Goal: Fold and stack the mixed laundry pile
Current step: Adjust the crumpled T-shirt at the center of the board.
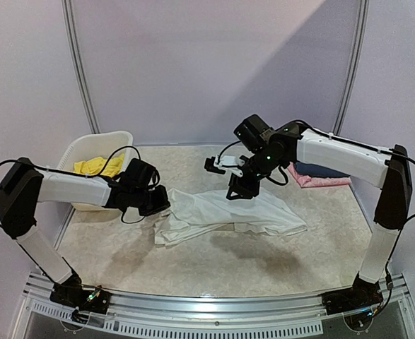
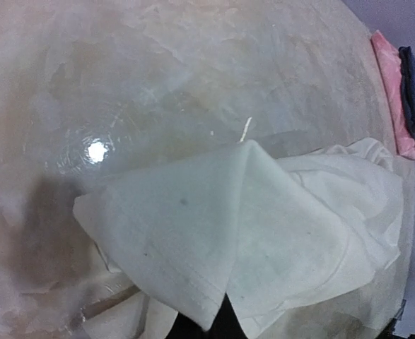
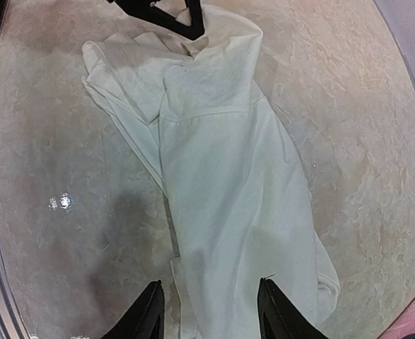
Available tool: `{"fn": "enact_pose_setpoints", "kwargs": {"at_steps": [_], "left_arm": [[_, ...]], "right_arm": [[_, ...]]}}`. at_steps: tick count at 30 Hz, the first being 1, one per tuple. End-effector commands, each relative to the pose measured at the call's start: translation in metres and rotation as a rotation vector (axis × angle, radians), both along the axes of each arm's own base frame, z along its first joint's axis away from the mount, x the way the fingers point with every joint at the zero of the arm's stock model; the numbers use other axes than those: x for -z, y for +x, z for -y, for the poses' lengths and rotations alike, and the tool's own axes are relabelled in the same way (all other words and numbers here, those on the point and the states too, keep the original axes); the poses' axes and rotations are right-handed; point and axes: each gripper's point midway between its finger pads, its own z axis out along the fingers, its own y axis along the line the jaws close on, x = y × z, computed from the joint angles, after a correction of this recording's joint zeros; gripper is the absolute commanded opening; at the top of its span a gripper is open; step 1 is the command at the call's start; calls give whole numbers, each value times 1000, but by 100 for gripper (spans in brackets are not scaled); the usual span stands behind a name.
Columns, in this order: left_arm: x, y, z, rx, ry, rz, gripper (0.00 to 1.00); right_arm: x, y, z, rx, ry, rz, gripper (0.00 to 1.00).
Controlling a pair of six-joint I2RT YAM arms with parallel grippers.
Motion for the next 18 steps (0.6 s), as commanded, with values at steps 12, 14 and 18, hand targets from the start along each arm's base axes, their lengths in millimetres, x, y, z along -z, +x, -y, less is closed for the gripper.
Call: {"fn": "enact_pose_setpoints", "kwargs": {"at_steps": [12, 14, 18], "left_arm": [[-153, -17, 129, 204, -538, 116, 0], [-158, -16, 151, 219, -621, 94, 0], [-162, -17, 199, 266, -731, 51, 0]], "right_arm": [[-34, -41, -9, -140, 129, 22, 47], [-43, -47, -3, -138, 134, 18, 47], [-49, -59, 25, -117, 98, 5, 47]]}}
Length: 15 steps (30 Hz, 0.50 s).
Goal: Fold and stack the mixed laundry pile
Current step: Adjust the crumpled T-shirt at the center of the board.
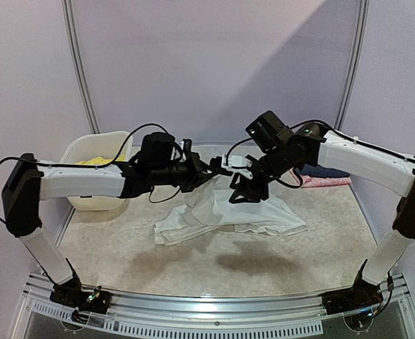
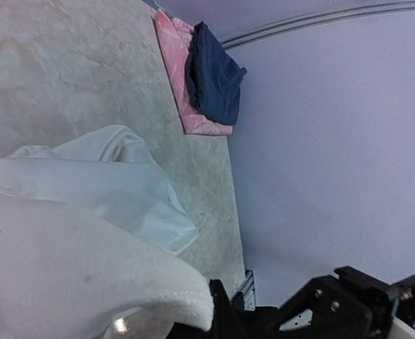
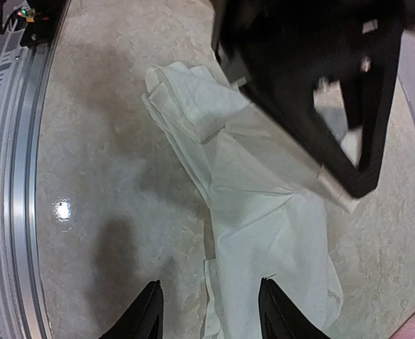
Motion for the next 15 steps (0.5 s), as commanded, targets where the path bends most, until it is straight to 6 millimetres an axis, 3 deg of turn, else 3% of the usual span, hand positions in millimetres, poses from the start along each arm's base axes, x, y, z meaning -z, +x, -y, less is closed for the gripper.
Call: {"fn": "enact_pose_setpoints", "kwargs": {"at_steps": [1, 6, 9, 12, 15], "left_arm": [[-9, -7, 58, 98, -147, -53, 0], [13, 3, 100, 144, -194, -107, 0], [37, 16, 114, 150, -219, -169, 4], [64, 32, 108, 126, -196, -217, 20], [72, 47, 89, 90, -152, -226, 31]], "right_arm": [[-21, -16, 34, 25, -3, -6, 47], [-9, -5, 96, 220, -48, -46, 46], [6, 9, 121, 333, -23, -114, 44], [17, 27, 129, 397, 11, -140, 43], [36, 44, 120, 405, 11, -158, 43]]}}
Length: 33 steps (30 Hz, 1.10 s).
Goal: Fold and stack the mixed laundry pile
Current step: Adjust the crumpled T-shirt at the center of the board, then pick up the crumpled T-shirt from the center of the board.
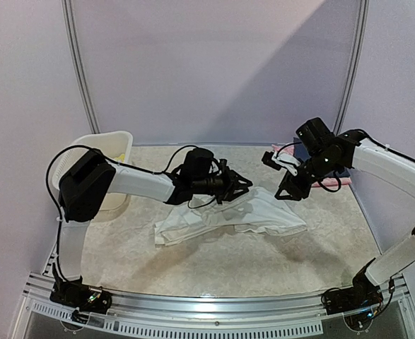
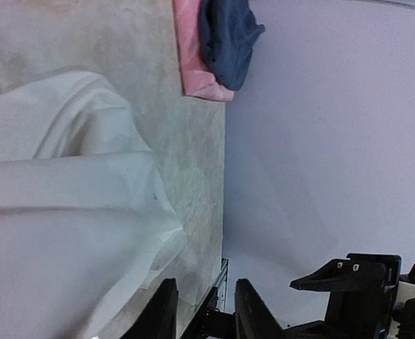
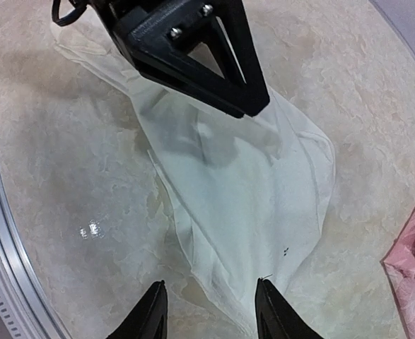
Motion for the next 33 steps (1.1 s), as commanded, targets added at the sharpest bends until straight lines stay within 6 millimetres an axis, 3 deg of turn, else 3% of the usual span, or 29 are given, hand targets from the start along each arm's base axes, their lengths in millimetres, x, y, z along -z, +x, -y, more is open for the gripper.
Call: {"fn": "enact_pose_setpoints", "kwargs": {"at_steps": [1, 4, 8, 14, 22, 33], "left_arm": [[-3, 26, -27, -38, 26, -18, 33], [-21, 31, -51, -48, 106, 45, 41], [-45, 30, -90, -81, 235, 151, 43], [-60, 12, -135, -114, 337, 221, 43], [-76, -8, -168, -158, 402, 273, 43], [-82, -14, -183, -182, 447, 298, 43]], "right_arm": [[18, 22, -19, 27, 60, -35, 43], [33, 38, -37, 53, 98, -91, 42], [50, 65, -50, 141, 139, -148, 42], [68, 102, -43, 326, 222, -312, 39], [88, 101, -46, 350, 304, -511, 35], [101, 92, -50, 342, 298, -604, 36]]}}
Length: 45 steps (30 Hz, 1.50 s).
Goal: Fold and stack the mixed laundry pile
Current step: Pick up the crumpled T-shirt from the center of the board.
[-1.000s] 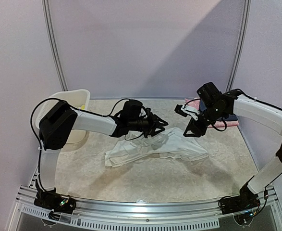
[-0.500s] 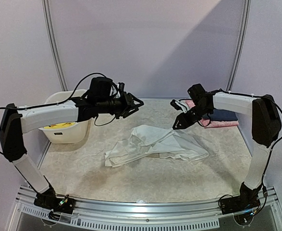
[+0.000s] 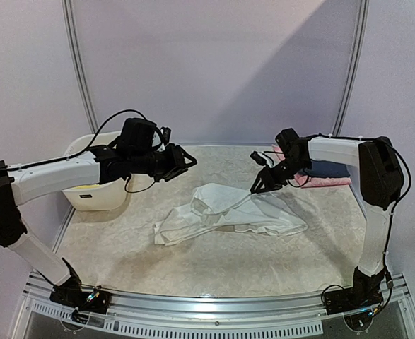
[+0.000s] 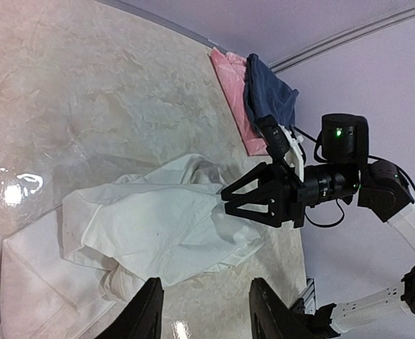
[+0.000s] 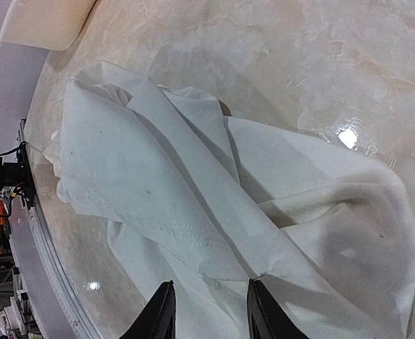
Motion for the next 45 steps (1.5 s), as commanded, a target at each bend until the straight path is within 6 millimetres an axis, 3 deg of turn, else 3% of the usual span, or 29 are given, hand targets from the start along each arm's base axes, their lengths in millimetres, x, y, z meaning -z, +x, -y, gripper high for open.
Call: {"fn": "enact_pose_setpoints", "kwargs": {"at_steps": [1, 14, 23, 38, 45], "left_arm": [[6, -4, -12, -17, 51, 4, 43], [5, -8, -16, -18, 54, 11, 43], [7, -10, -18, -21, 56, 10, 42], [5, -12, -21, -24, 56, 15, 43], [8, -14, -24, -30, 64, 13, 43]], "right_arm": [[9, -5, -3, -5, 7, -62, 36], [16, 5, 15, 40, -79, -14, 38], [11, -3, -1, -18, 23, -84, 35], [30, -2, 4, -3, -29, -111, 31], [12, -1, -9, -44, 70, -81, 26]]}}
